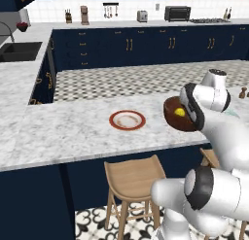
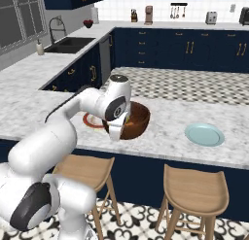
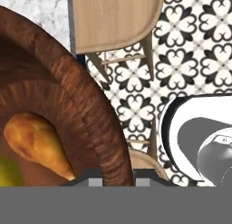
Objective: Pick the chicken drumstick and lemon from their plates and place them in the bowl. Then put the bowl in the fridge.
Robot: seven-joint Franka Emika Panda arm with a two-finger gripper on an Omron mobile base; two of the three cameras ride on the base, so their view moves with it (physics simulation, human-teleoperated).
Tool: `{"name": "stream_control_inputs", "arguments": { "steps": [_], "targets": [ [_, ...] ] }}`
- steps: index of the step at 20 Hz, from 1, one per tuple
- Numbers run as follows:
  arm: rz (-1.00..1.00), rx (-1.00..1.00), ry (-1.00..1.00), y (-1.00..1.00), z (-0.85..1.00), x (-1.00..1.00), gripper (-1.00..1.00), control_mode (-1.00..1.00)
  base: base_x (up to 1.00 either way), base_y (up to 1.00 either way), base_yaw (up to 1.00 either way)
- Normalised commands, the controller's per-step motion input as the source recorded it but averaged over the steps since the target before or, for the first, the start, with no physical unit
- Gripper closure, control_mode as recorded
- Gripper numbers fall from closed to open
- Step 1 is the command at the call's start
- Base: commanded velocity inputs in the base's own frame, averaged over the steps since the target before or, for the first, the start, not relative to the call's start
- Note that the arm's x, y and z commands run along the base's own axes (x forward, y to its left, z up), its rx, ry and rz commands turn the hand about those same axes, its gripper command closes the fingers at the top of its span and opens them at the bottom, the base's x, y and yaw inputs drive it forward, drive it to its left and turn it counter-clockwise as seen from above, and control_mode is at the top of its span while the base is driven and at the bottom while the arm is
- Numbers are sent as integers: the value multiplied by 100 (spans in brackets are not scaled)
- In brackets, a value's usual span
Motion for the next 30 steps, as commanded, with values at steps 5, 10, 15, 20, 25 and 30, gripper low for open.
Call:
{"name": "stream_control_inputs", "arguments": {
  "steps": [5, 10, 15, 20, 25, 30],
  "targets": [
    [0, -8, -7, 97, 77, -64, 100, -100, 0, 0, 0],
    [0, -9, -3, 76, 61, -68, 100, -100, 0, 0, 0],
    [0, -3, -1, 21, 16, -44, 100, 100, -40, -14, 0],
    [0, 0, 0, 0, 0, 0, 100, 100, -93, -97, -27],
    [0, 0, 0, 0, 0, 0, 100, 100, -57, -100, -47],
    [0, 0, 0, 0, 0, 0, 100, 100, -9, -100, -54]
  ]
}}
